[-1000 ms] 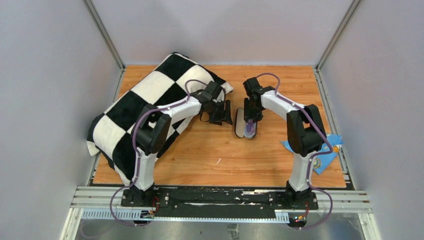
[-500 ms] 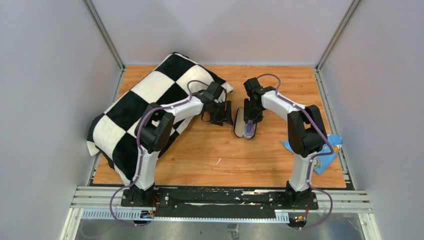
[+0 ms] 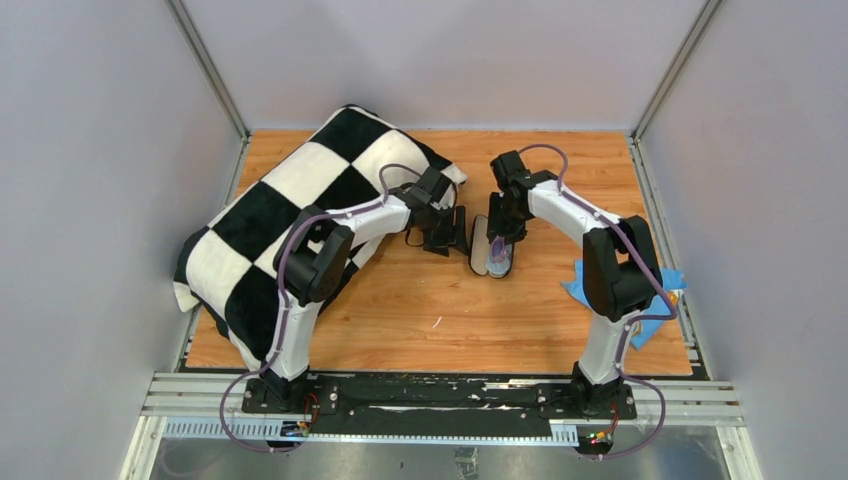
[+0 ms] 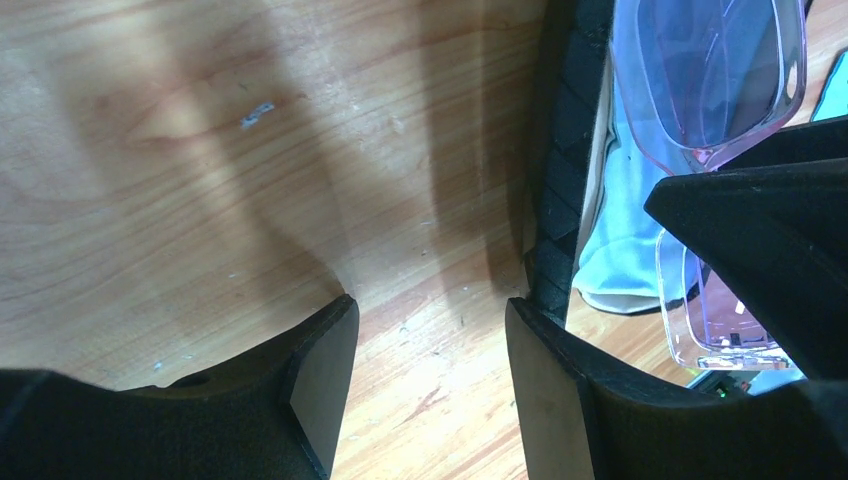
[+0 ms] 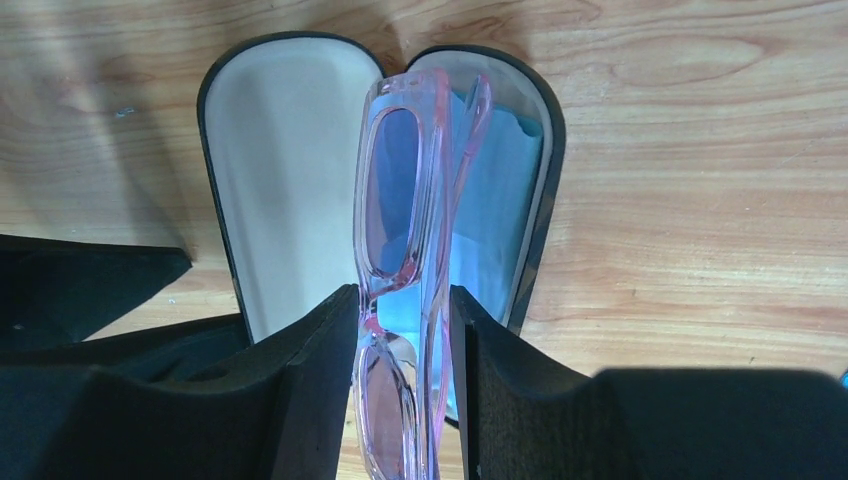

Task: Organize the sunglasses
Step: Place the sunglasses in the sunglasses case.

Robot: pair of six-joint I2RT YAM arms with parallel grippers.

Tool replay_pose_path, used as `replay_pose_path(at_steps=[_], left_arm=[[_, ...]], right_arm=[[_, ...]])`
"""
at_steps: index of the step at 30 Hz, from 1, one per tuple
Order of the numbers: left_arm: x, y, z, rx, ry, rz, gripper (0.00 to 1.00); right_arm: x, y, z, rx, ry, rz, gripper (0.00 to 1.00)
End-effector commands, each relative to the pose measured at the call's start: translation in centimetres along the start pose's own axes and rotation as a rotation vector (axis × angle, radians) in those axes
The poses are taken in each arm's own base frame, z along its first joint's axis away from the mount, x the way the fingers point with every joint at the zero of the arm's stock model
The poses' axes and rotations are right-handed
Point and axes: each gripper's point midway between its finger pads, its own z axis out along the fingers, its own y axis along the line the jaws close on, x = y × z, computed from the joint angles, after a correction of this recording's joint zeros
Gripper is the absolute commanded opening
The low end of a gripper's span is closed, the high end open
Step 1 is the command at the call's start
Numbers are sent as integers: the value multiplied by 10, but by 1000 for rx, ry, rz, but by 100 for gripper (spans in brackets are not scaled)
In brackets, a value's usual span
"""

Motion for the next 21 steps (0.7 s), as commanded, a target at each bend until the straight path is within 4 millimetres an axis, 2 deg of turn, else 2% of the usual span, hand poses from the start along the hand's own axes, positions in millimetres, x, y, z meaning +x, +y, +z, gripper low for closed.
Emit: replay_pose_path(at_steps=[1,10,21], left_arm=[[2,-14,2,37,7,10,61],[3,-16,2,48,12,7,61],[2,-21,0,63,13,11,61]], right_arm=[[9,-5,-11,13,16,45,43],[9,-28,0,130,-21,31,42],[4,-27,12,110,-57,-7,42]])
